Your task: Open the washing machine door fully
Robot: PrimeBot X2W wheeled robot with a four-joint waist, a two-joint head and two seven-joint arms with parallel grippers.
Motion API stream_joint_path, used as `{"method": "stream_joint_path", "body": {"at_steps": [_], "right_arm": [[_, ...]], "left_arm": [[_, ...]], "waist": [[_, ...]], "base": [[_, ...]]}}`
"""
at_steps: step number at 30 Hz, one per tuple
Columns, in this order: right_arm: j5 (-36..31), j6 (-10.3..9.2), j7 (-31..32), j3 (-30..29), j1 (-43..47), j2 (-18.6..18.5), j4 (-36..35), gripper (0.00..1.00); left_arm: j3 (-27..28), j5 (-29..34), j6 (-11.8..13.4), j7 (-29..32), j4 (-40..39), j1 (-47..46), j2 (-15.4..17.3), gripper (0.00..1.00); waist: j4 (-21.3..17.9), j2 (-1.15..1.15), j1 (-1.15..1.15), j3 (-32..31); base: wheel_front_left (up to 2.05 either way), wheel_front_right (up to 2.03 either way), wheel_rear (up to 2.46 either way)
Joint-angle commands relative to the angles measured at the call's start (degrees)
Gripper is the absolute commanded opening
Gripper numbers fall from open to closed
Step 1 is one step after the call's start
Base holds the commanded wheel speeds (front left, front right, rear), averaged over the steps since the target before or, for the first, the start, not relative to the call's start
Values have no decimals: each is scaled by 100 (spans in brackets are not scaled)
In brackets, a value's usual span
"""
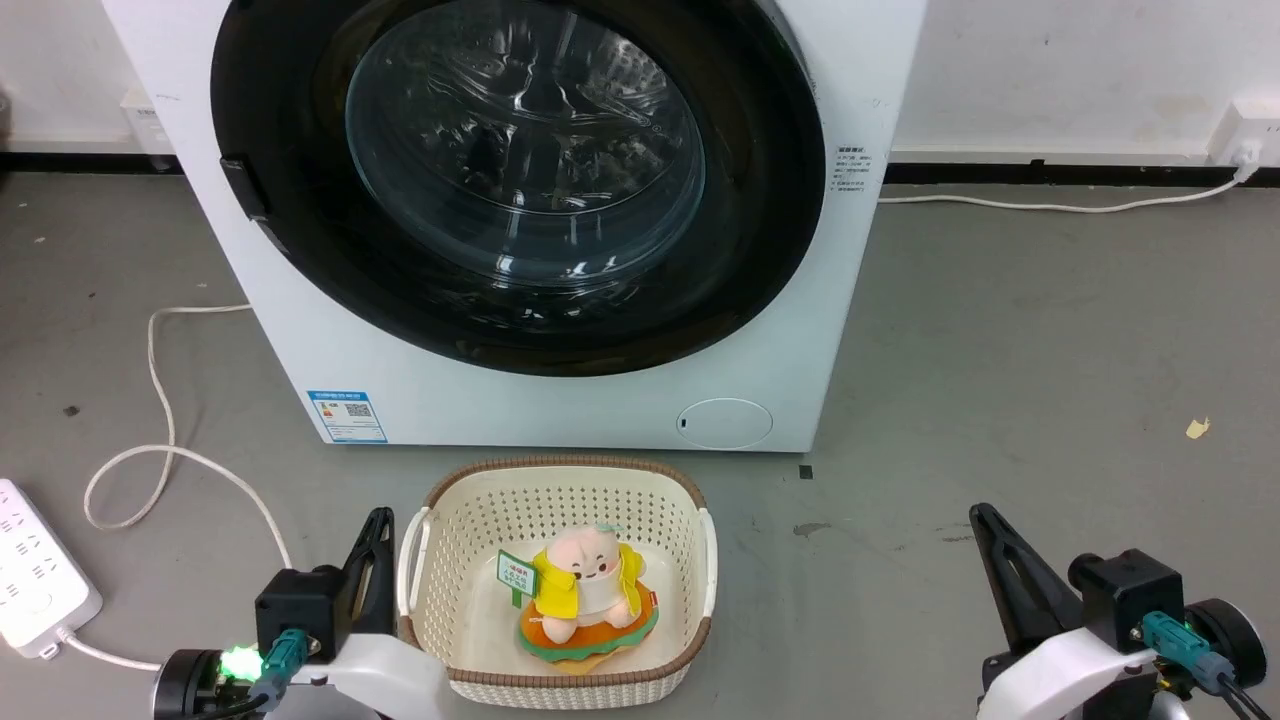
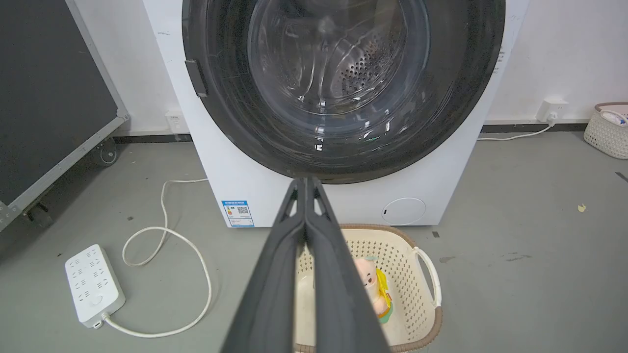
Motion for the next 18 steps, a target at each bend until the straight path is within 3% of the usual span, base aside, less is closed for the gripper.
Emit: {"method": "stream_joint_path", "body": {"at_steps": [1, 14, 15, 18], "right_arm": [[-29, -9, 4, -6, -68, 28, -18, 0], [-29, -9, 4, -6, -68, 28, -18, 0], [1, 0, 0, -1, 1, -1, 0, 100], [2, 1, -1, 4, 2, -1, 2, 100]], "left_arm": [[-4, 51, -25, 2, -21, -86, 4, 0], [-4, 51, -25, 2, -21, -86, 4, 0], [-3, -4, 1, 0, 0, 2, 0, 100], [-3, -12, 8, -1, 2, 6, 0, 100]], "waist": [[0, 0, 0, 0], [0, 0, 0, 0], [0, 0, 0, 0], [0, 0, 0, 0]], "base": [[0, 0, 0], [0, 0, 0], [0, 0, 0], [0, 0, 0]]}}
